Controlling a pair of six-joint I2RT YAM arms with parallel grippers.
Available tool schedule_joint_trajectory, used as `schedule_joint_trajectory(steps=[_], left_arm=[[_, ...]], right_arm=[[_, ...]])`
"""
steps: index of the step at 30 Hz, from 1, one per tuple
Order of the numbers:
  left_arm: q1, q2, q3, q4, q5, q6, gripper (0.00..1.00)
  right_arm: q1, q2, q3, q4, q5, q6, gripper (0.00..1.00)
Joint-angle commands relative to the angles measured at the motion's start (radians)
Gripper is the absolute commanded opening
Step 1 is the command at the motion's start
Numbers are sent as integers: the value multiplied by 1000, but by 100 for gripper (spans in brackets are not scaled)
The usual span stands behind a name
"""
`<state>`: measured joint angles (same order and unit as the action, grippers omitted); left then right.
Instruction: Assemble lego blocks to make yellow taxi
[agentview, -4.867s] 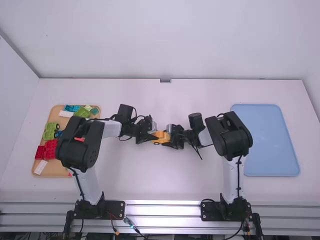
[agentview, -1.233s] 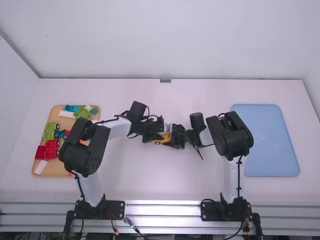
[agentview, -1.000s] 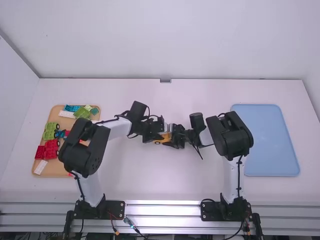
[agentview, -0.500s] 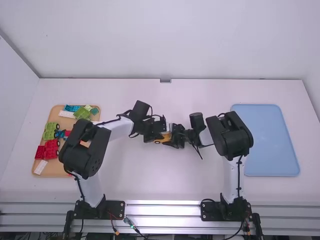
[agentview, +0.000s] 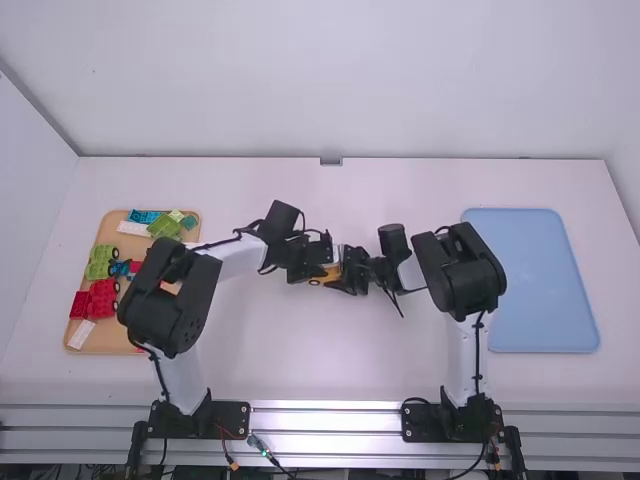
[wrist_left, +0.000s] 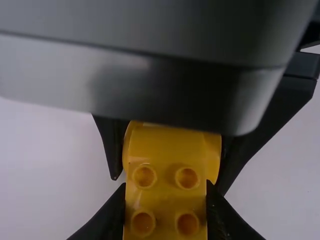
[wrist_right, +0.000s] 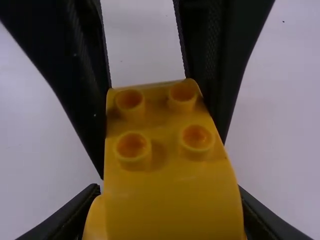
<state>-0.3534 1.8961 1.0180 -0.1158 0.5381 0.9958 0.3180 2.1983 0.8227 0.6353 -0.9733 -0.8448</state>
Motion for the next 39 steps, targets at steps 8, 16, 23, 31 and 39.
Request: schedule_joint_trajectory(steps=[8, 16, 23, 31, 39], left_arm=[[72, 16, -60, -49, -144, 79, 2], [163, -2, -60, -74, 74, 147, 2], [214, -2, -60, -67, 181, 146, 2], [240, -2, -61, -60, 182, 145, 2], [368, -2, -61, -79, 151, 38, 2]], right_arm=[[23, 24, -10, -14, -14, -16, 55], [23, 24, -10, -14, -14, -16, 56], [23, 24, -10, -14, -14, -16, 56], [23, 24, -10, -14, -13, -16, 56], [23, 24, -10, -14, 43, 10, 57]])
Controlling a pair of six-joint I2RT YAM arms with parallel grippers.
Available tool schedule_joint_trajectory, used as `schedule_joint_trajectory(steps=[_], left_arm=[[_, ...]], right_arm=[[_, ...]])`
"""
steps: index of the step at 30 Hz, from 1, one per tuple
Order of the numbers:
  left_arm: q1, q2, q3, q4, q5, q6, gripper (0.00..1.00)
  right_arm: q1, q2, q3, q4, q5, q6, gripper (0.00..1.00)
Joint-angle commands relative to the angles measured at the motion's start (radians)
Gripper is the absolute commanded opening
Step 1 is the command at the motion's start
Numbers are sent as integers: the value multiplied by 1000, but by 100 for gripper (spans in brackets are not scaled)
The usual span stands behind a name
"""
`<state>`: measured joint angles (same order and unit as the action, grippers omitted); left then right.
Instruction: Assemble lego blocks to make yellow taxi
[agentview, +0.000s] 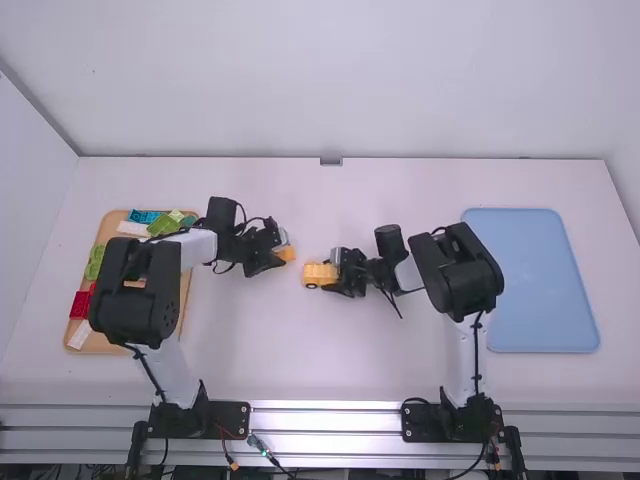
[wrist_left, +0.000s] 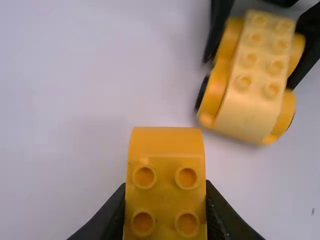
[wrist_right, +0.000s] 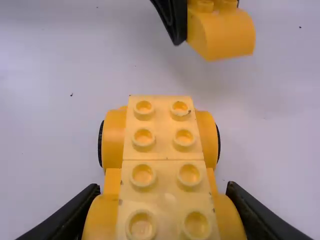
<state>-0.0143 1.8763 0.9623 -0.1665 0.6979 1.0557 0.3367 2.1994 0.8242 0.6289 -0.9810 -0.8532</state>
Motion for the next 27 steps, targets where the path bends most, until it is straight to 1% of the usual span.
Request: schedule_joint_trajectory(steps=[1, 3, 5, 18, 24, 27], left_arm=[[33, 18, -6, -48, -17, 10, 2], [35, 18, -6, -102, -31, 101, 2], [27, 18, -6, -120, -29, 132, 2], [9, 18, -6, -32, 151, 131, 2], [-71, 18, -6, 13, 174, 112, 2], [-135, 18, -6, 32, 110, 85, 2]], right_arm=[[5, 23, -11, -8, 55, 19, 57], [5, 23, -11, -7, 54, 19, 57], [5, 23, -11, -5, 54, 19, 57], [5, 23, -11, -7, 54, 19, 57], [5, 23, -11, -5, 21, 18, 57], [5, 23, -11, -4, 11, 16, 57]])
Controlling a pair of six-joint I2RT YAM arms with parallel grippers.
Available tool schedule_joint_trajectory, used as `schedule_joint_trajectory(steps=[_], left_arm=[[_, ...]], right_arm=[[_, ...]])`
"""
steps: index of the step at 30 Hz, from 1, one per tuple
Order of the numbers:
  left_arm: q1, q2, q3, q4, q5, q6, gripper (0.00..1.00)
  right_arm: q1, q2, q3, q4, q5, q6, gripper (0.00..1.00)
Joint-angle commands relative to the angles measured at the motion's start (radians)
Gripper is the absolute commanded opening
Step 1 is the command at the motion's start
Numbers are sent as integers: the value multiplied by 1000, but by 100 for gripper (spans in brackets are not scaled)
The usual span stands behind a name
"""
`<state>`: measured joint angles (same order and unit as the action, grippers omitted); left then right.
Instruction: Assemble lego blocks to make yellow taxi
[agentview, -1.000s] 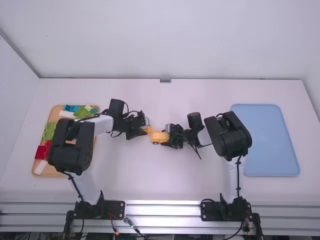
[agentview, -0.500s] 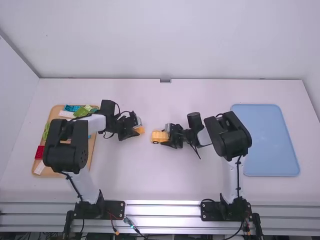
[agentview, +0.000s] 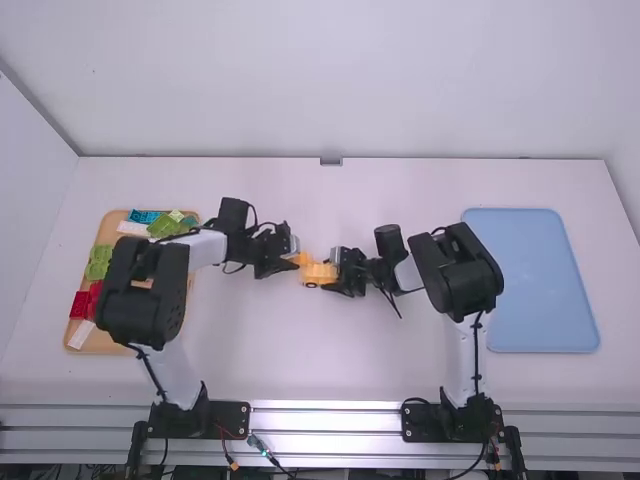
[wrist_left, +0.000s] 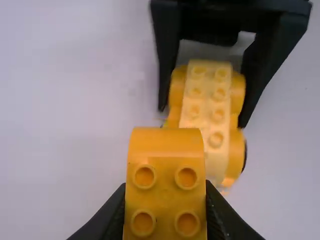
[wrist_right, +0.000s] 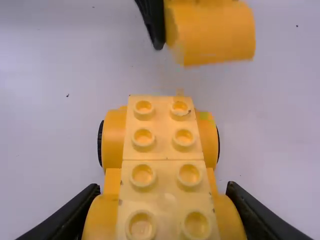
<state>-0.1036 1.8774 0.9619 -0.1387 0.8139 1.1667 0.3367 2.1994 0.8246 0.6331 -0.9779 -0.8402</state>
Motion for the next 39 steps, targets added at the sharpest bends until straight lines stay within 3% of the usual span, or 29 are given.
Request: schedule_joint_trajectory(steps=[1, 10, 22, 29, 32, 35, 39], left_arm=[[-56, 17, -5, 13, -18, -39, 2], [-130, 21, 0, 38, -48, -78, 2], [-79, 20, 124, -222, -58, 42, 2], [-43, 20, 138, -148, -278, -279, 2], [2, 18, 138, -106, -217, -386, 2], [72, 9, 136, -86, -52, -393, 2], [86, 9, 124, -57, -72, -392, 2]], right_arm=[[5, 23, -11, -9, 10, 3, 57], [5, 23, -11, -12, 6, 2, 57], [5, 23, -11, -9, 14, 2, 57], [5, 23, -11, -8, 14, 2, 58], [5, 23, -11, -8, 13, 2, 58], [3, 23, -11, -8, 14, 3, 58], [4, 23, -2, -14, 13, 6, 58]])
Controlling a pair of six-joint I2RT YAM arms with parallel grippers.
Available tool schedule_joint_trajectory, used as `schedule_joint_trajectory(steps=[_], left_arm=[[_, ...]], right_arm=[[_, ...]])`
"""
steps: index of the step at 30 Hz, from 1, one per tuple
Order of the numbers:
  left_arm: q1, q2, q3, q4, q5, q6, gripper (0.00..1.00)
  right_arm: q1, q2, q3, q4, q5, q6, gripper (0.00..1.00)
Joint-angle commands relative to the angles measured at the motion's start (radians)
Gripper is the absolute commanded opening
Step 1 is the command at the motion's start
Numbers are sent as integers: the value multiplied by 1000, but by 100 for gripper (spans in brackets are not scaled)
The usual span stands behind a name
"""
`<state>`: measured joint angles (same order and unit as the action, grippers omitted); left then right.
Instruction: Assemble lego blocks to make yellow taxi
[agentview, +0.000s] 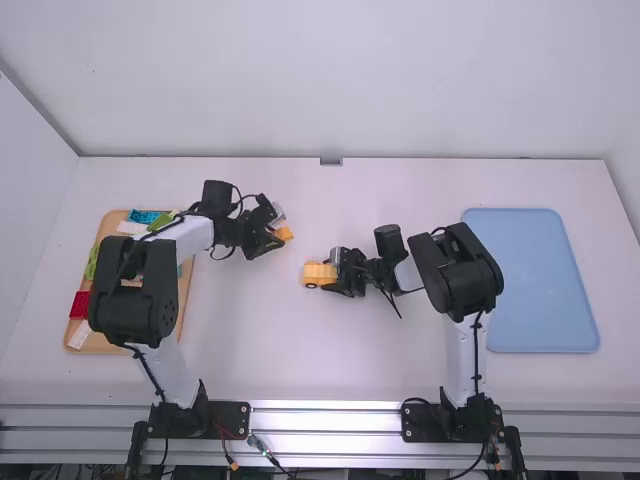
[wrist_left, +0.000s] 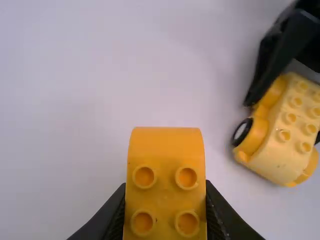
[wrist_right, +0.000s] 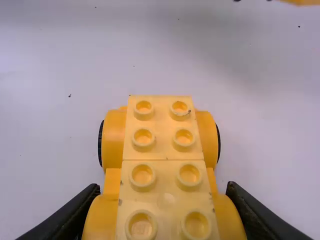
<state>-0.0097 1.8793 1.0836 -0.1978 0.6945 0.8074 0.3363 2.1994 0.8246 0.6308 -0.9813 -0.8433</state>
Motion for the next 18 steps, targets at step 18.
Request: schedule_joint_trajectory(steps=[18], left_arm=[[-251, 48, -11, -62, -82, 285, 2]], right_arm=[[5, 23, 22, -50, 10, 8, 58]])
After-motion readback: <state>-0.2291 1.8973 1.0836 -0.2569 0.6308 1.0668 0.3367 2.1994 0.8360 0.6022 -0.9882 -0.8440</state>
